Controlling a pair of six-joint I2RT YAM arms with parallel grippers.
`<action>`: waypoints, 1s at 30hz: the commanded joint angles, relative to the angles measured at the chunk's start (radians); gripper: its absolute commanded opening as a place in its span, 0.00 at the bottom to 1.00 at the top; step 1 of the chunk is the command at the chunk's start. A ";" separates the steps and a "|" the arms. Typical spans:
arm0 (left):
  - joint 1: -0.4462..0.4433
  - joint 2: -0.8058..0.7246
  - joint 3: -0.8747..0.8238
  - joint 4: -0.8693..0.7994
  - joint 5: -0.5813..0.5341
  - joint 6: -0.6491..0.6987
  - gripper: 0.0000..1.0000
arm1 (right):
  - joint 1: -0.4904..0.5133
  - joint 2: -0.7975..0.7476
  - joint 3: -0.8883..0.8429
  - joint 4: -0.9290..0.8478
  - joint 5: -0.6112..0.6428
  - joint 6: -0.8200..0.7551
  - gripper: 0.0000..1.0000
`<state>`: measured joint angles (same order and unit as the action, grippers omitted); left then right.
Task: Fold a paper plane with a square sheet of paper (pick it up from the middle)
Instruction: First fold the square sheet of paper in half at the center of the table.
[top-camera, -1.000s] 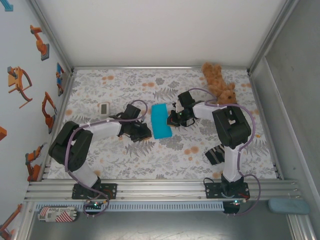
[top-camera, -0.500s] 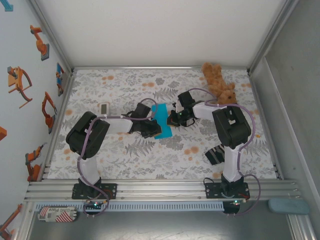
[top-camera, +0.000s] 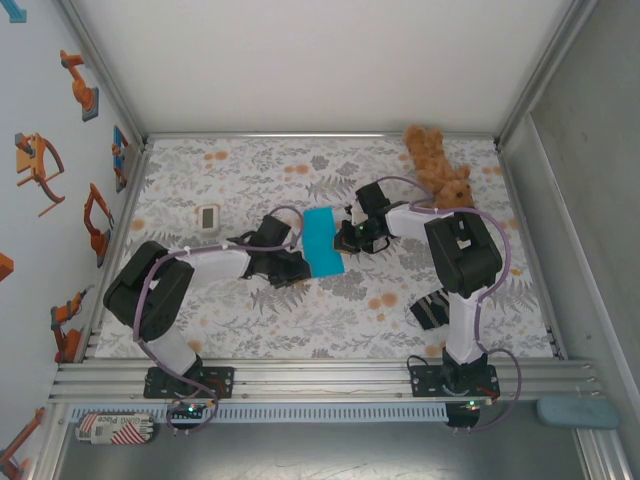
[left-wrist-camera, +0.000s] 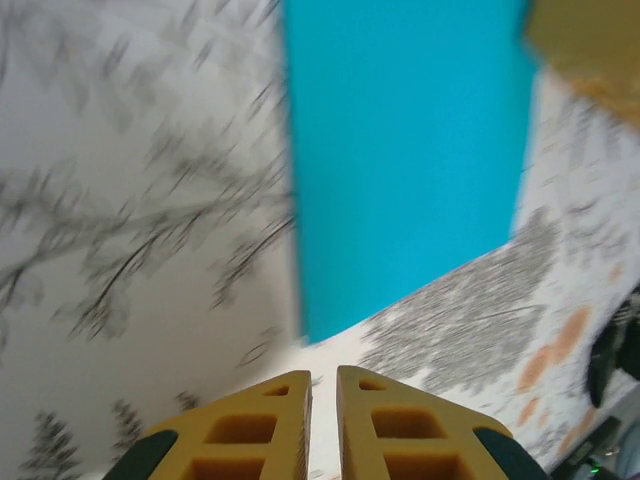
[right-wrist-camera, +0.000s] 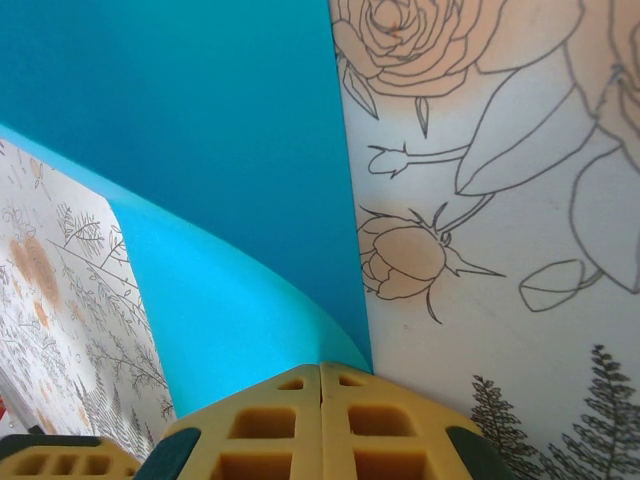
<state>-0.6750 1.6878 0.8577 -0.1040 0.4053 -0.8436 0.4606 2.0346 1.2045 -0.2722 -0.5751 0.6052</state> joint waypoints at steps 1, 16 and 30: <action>0.037 0.040 0.099 0.047 0.027 0.042 0.15 | -0.009 0.139 -0.081 -0.157 0.285 -0.006 0.00; 0.134 0.328 0.316 0.125 0.086 0.039 0.15 | -0.010 0.141 -0.062 -0.199 0.304 -0.037 0.00; 0.250 0.363 0.320 0.076 0.052 0.052 0.14 | -0.017 0.153 -0.053 -0.262 0.399 -0.083 0.00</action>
<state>-0.4587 2.0300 1.1595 0.0208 0.4950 -0.8234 0.4664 2.0449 1.2346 -0.3294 -0.5411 0.5529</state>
